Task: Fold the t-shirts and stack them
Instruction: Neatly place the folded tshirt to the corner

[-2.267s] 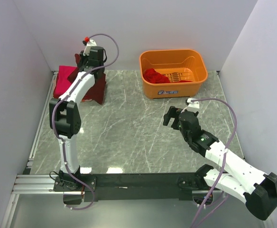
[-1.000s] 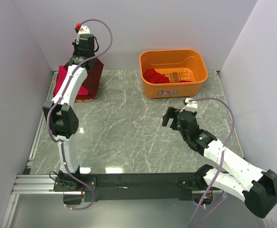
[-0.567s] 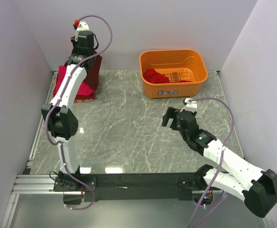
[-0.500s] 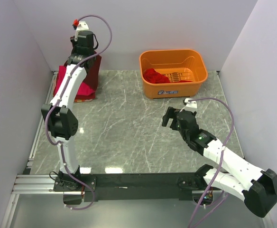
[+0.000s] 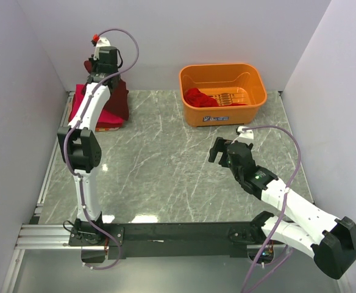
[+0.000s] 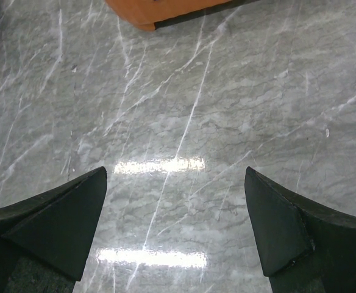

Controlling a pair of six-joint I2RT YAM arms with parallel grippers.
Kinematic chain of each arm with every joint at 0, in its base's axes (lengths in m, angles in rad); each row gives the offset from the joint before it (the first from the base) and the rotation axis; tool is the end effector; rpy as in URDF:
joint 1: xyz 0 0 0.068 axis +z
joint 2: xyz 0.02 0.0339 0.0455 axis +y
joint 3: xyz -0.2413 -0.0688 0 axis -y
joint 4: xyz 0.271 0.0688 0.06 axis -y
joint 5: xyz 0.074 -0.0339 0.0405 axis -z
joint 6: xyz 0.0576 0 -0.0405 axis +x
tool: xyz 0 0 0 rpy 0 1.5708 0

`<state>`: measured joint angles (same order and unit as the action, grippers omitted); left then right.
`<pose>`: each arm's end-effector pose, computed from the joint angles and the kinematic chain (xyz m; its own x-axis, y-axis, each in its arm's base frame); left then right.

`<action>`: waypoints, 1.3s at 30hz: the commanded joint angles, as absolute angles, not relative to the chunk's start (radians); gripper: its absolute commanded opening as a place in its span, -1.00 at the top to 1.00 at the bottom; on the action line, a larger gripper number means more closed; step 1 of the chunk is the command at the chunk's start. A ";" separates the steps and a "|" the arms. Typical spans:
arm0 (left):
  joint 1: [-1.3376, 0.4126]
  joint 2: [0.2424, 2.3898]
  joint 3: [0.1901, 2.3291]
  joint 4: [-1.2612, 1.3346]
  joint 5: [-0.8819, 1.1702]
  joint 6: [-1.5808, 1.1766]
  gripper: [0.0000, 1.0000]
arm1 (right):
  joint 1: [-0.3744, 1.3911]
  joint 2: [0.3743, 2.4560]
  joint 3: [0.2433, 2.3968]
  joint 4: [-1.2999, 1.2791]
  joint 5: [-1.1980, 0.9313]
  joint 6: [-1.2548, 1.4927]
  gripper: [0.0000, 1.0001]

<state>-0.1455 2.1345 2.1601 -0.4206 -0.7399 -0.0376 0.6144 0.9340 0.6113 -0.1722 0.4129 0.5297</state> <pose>0.5259 -0.0378 0.3395 -0.3614 0.0249 -0.9321 -0.5226 0.8225 0.2246 0.2291 0.1334 0.2183 -0.4559 0.2448 -0.8557 -0.0106 0.9599 0.2802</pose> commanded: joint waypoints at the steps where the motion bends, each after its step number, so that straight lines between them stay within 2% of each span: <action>1: -0.115 2.140 2.210 -0.344 -0.758 -0.017 0.99 | 0.604 0.934 0.626 -0.153 0.459 0.523 -1.00; 24: 0.084 2.180 2.069 -0.253 -0.571 0.015 0.99 | 0.604 0.969 0.683 -0.213 0.549 0.537 -1.00; 29: 0.121 2.226 2.083 -0.271 -0.594 -0.030 0.88 | 0.604 0.979 0.704 -0.233 0.551 0.549 -0.99; 31: 0.136 2.233 2.057 -0.262 -0.566 -0.055 0.95 | 0.604 0.980 0.712 -0.241 0.551 0.552 -0.99; 39: 0.196 2.302 1.985 -0.264 -0.466 -0.130 0.99 | 0.603 0.971 0.724 -0.270 0.551 0.571 -0.99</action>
